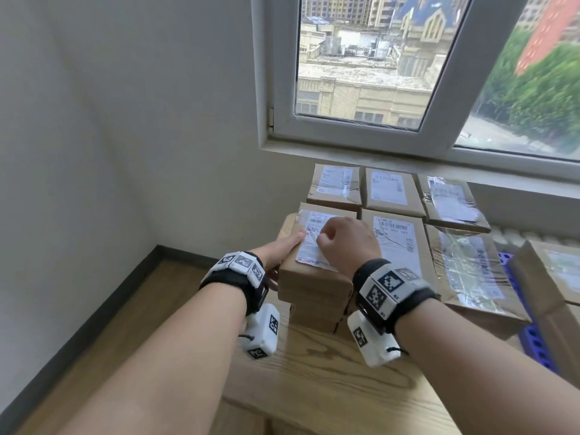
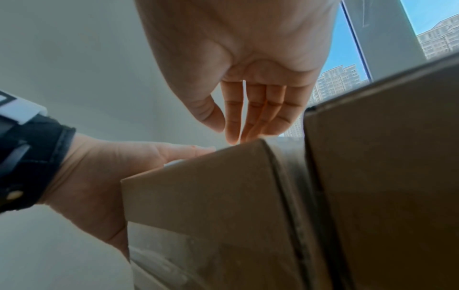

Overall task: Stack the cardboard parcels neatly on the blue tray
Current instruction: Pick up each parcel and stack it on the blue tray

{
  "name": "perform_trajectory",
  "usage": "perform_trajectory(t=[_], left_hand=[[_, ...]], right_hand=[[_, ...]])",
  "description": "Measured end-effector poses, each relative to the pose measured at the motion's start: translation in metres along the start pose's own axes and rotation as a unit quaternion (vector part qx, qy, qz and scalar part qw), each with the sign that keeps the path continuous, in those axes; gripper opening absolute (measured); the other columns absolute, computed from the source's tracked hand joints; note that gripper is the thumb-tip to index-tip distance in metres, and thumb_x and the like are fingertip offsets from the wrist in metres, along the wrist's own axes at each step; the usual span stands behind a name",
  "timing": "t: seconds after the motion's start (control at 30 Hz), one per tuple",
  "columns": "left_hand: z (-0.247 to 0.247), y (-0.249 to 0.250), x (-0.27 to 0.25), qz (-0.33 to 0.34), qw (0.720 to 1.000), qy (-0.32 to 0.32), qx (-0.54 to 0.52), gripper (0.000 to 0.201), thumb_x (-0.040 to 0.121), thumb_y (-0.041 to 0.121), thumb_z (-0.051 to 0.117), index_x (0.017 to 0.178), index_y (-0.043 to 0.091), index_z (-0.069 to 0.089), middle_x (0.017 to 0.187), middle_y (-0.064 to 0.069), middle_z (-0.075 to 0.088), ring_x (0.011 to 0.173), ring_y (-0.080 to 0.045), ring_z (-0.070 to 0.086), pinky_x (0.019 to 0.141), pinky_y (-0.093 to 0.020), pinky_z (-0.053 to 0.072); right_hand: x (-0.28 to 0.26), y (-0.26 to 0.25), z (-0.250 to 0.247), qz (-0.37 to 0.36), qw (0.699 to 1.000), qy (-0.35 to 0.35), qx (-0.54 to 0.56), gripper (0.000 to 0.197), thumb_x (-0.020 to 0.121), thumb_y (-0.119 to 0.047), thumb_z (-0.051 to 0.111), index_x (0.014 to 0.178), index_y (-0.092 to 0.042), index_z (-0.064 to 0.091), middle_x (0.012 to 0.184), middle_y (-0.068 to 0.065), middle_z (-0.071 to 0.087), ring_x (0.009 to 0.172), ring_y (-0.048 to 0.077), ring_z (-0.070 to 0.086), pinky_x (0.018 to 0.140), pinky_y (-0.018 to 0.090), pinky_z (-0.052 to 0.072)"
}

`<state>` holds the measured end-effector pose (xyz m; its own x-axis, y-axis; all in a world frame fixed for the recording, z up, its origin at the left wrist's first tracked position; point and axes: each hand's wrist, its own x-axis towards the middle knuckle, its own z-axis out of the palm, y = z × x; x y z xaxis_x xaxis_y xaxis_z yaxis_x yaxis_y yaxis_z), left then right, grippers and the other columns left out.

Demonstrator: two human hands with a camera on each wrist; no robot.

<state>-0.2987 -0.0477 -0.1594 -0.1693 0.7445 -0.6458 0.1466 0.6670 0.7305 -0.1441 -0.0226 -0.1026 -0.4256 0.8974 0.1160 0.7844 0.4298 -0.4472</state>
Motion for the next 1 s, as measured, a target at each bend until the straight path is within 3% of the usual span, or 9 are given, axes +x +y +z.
perform_trajectory(t=[0.17, 0.33, 0.5, 0.63, 0.8, 0.93, 1.0], left_hand=[[-0.003, 0.002, -0.002, 0.011, 0.999, 0.009, -0.033, 0.075, 0.079, 0.081, 0.046, 0.110, 0.015, 0.063, 0.099, -0.015, 0.066, 0.091, -0.034, 0.065, 0.096, -0.054, 0.050], [-0.022, 0.013, -0.020, 0.037, 0.997, 0.033, -0.062, 0.069, 0.081, 0.079, 0.046, 0.093, 0.014, 0.061, 0.081, -0.012, 0.063, 0.073, -0.028, 0.061, 0.086, -0.043, 0.051], [-0.045, 0.034, -0.040, 0.090, 0.992, 0.059, -0.071, 0.062, 0.087, 0.075, 0.042, 0.092, 0.016, 0.061, 0.090, -0.013, 0.065, 0.084, -0.029, 0.062, 0.095, -0.048, 0.050], [-0.058, 0.056, -0.057, 0.119, 0.987, 0.056, -0.091, 0.063, 0.088, 0.074, 0.040, 0.102, 0.016, 0.061, 0.099, -0.015, 0.066, 0.090, -0.030, 0.062, 0.098, -0.050, 0.050], [-0.053, 0.071, -0.071, 0.163, 0.981, 0.044, -0.090, 0.066, 0.085, 0.073, 0.046, 0.115, 0.016, 0.063, 0.104, -0.014, 0.069, 0.082, -0.028, 0.066, 0.085, -0.046, 0.056], [-0.030, 0.078, -0.072, 0.202, 0.973, 0.001, -0.107, 0.064, 0.082, 0.074, 0.049, 0.110, 0.018, 0.065, 0.104, -0.014, 0.072, 0.085, -0.029, 0.067, 0.093, -0.054, 0.053], [-0.012, 0.081, -0.076, 0.213, 0.971, -0.017, -0.110, 0.075, 0.070, 0.078, 0.054, 0.113, 0.018, 0.066, 0.111, -0.016, 0.072, 0.090, -0.031, 0.067, 0.096, -0.057, 0.050]], right_hand=[[-0.002, -0.005, -0.002, 0.008, 1.000, 0.007, 0.002, 0.024, 0.092, -0.024, 0.051, 0.096, -0.016, 0.073, 0.096, 0.000, 0.071, 0.091, 0.018, 0.061, 0.087, 0.036, 0.052], [0.000, -0.017, -0.015, 0.011, 0.999, 0.048, 0.014, 0.022, 0.092, -0.024, 0.052, 0.099, -0.017, 0.072, 0.100, 0.000, 0.070, 0.095, 0.018, 0.061, 0.088, 0.036, 0.051], [0.002, -0.026, -0.034, 0.018, 0.993, 0.107, 0.050, 0.030, 0.094, -0.029, 0.054, 0.121, -0.017, 0.062, 0.115, 0.000, 0.064, 0.106, 0.017, 0.057, 0.096, 0.033, 0.047], [0.001, -0.024, -0.054, 0.051, 0.987, 0.114, 0.100, 0.041, 0.096, -0.039, 0.052, 0.130, -0.016, 0.056, 0.125, 0.003, 0.062, 0.113, 0.020, 0.057, 0.099, 0.038, 0.047], [-0.009, -0.020, -0.069, 0.081, 0.963, 0.119, 0.228, 0.056, 0.097, -0.053, 0.045, 0.135, -0.013, 0.052, 0.124, 0.004, 0.063, 0.111, 0.021, 0.060, 0.096, 0.041, 0.049], [-0.019, -0.007, -0.071, 0.102, 0.934, 0.104, 0.327, 0.065, 0.093, -0.061, 0.045, 0.139, -0.014, 0.047, 0.124, 0.005, 0.063, 0.102, 0.018, 0.063, 0.078, 0.035, 0.053], [-0.027, 0.001, -0.076, 0.119, 0.911, 0.103, 0.380, 0.076, 0.085, -0.068, 0.048, 0.141, -0.016, 0.043, 0.124, 0.005, 0.063, 0.102, 0.017, 0.065, 0.079, 0.039, 0.057]])
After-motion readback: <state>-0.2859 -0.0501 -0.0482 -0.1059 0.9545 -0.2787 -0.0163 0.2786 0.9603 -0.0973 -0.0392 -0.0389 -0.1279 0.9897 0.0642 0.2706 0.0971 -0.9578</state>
